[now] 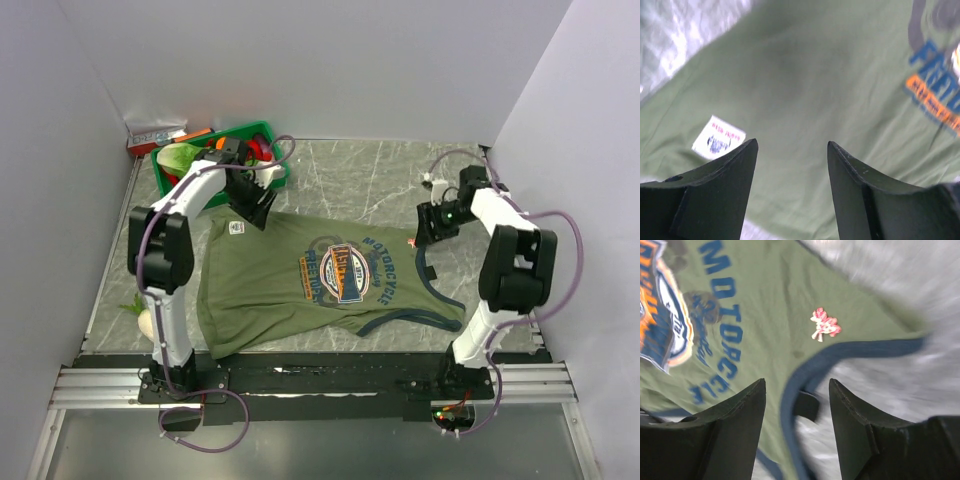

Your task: Remove the brooch from the garment

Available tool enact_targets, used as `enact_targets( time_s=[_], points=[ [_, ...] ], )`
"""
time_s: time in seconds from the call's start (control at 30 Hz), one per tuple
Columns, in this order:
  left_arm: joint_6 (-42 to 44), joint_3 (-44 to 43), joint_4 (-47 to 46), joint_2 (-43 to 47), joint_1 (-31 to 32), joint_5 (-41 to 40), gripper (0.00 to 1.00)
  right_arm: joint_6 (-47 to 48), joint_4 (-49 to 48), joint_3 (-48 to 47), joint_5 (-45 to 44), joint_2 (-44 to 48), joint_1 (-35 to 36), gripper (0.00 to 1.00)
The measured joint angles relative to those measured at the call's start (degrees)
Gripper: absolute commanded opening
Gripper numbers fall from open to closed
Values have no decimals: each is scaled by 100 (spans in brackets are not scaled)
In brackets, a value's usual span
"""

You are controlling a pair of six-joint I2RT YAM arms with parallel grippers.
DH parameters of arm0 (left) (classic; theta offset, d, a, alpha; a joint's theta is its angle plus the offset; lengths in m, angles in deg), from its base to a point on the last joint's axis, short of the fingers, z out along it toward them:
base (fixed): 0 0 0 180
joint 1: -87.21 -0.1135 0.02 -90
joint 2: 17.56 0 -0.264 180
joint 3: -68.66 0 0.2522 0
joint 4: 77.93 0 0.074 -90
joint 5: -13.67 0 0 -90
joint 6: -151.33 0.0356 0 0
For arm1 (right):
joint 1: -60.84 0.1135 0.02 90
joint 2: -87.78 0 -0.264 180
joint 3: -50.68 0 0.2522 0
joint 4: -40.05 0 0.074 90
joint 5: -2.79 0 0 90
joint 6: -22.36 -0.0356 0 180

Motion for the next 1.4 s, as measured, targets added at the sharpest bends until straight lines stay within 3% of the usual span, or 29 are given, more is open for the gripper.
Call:
enact_targets(
  time_s=[0.17, 0.5, 0.97, 1.4],
  points=[
    [-466, -479, -94, -407, 101, 205, 63, -935, 9, -7, 70, -348, -7, 59],
    [-914, -155, -264, -376, 232, 481, 64, -1641, -114, -223, -492, -549, -9, 60],
    [-927, -181, -227, -372, 282, 455, 63, -1902, -240, -752, -658, -1241, -7, 60],
    [-922, -181, -216, -372, 466, 400, 63, -1897, 140, -879, -916, -1279, -9, 57]
  ],
)
